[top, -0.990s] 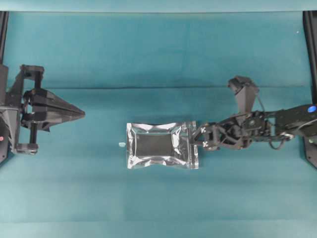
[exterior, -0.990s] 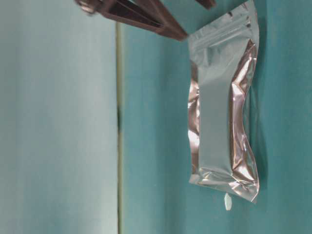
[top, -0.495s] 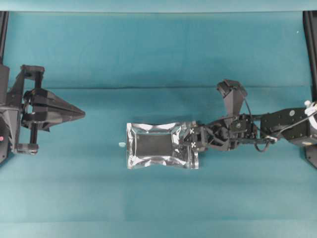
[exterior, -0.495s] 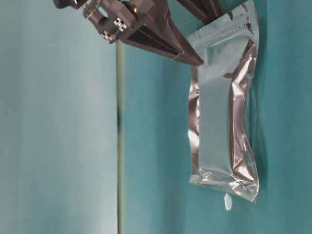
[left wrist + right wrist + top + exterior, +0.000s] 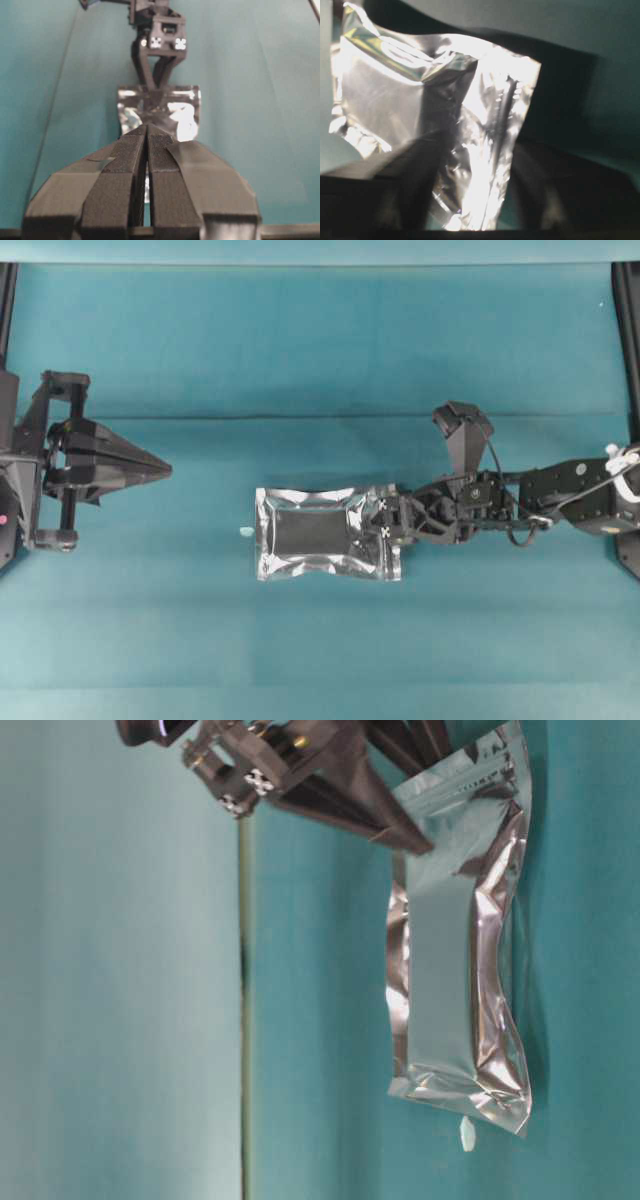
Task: Hand over the silver zip bag and make it stand upright.
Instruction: 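Close the right gripper on the bag's right edge, then lift the bag and rotate it upright with the right gripper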
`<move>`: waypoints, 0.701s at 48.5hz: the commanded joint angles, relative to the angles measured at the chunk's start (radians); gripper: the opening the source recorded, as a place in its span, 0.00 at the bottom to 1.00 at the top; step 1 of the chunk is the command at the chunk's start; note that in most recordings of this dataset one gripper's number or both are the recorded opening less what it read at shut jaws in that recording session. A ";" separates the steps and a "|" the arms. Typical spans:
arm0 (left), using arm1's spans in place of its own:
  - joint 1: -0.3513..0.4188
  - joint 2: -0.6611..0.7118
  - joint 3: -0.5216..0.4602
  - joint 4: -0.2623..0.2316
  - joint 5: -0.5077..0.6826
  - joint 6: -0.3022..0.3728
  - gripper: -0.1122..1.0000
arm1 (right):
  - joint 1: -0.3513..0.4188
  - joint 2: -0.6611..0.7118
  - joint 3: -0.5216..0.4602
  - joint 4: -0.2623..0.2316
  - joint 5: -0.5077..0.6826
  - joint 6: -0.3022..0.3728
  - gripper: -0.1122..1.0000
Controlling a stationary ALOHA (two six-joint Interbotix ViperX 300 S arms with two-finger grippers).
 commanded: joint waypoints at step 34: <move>0.003 0.002 -0.026 0.003 -0.003 -0.011 0.12 | 0.005 -0.034 -0.048 -0.025 0.008 -0.080 0.11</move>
